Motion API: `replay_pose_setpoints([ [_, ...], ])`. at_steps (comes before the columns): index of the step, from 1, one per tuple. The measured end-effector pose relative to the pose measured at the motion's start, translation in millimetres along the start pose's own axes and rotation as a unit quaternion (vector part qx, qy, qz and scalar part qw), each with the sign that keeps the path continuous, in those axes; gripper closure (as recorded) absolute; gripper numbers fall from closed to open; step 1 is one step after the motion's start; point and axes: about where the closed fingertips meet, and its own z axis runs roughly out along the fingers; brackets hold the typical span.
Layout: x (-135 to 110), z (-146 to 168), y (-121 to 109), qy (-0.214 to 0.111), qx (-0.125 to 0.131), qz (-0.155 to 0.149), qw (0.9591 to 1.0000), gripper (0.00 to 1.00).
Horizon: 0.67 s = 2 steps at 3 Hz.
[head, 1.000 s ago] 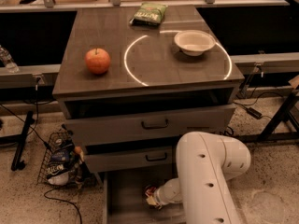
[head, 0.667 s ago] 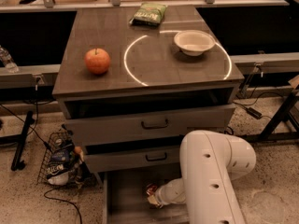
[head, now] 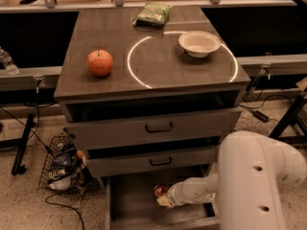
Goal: Pick coke can from bottom drawer and place on counter
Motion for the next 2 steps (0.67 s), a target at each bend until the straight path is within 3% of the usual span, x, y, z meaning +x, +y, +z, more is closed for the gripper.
replay_pose_setpoints([
  [2,-41.0,-129.6,-27.7,-0.019,0.006,-0.060,0.9980,1.00],
])
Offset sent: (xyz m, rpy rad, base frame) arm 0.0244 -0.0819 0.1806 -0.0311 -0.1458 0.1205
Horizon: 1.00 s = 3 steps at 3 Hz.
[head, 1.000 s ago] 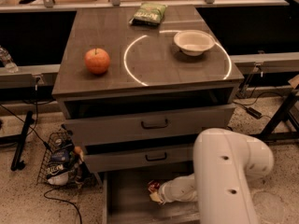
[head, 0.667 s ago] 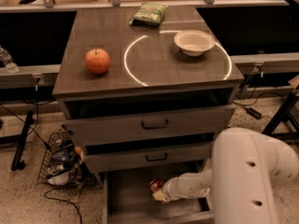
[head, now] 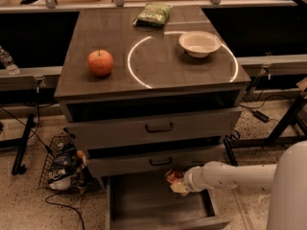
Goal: Pick coke can from bottom drawer and place on counter
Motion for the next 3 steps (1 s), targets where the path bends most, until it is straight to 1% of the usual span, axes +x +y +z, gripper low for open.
replay_pose_setpoints([
  [1,0.0,0.0,0.0,0.000,0.000,0.000,1.0000,1.00],
  [2,2.5,-16.4,-0.3,0.004,0.004,-0.018,0.9998,1.00],
  [3,12.4,-46.8,-5.3,0.016,0.021,-0.042,0.9988,1.00],
])
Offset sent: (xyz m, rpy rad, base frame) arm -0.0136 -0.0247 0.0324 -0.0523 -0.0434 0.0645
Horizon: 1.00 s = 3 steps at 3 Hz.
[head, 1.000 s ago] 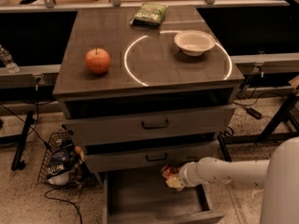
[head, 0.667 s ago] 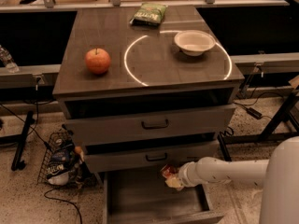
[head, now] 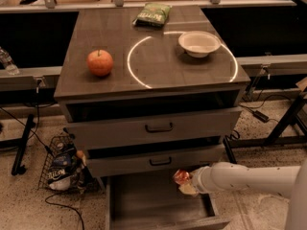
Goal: Pick coke can from bottom drawer and place on counter
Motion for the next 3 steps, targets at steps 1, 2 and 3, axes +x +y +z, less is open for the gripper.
replay_pose_setpoints([
  [1,-5.9,-38.7,2.3,0.000,0.026,-0.033,0.9991,1.00],
  [2,-31.4,-96.2,7.2,-0.019,0.070,-0.079,0.9942,1.00],
  [3,-64.1,-153.9,10.3,-0.047,0.115,-0.121,0.9849,1.00],
])
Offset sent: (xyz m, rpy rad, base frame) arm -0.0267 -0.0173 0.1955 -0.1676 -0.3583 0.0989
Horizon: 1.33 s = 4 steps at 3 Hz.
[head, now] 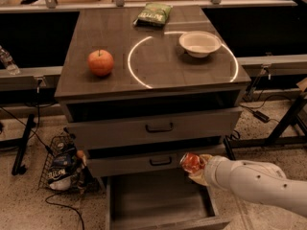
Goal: Pick coke can from bottom drawer and place on counter
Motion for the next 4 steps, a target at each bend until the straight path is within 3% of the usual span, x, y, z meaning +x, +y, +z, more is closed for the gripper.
replay_pose_setpoints([
  [1,-20.5,-21.8,-10.2,-0.013,0.020,-0.013,0.9996,1.00],
  [2,-16.3,-17.7,-8.2,-0.010,0.016,-0.010,0.9998,1.00],
  [3,-30.7,-35.0,-21.3,-0.019,0.036,-0.021,0.9990,1.00],
  [4,-67.6,-76.2,-46.4,-0.042,0.078,-0.041,0.9952,1.00],
])
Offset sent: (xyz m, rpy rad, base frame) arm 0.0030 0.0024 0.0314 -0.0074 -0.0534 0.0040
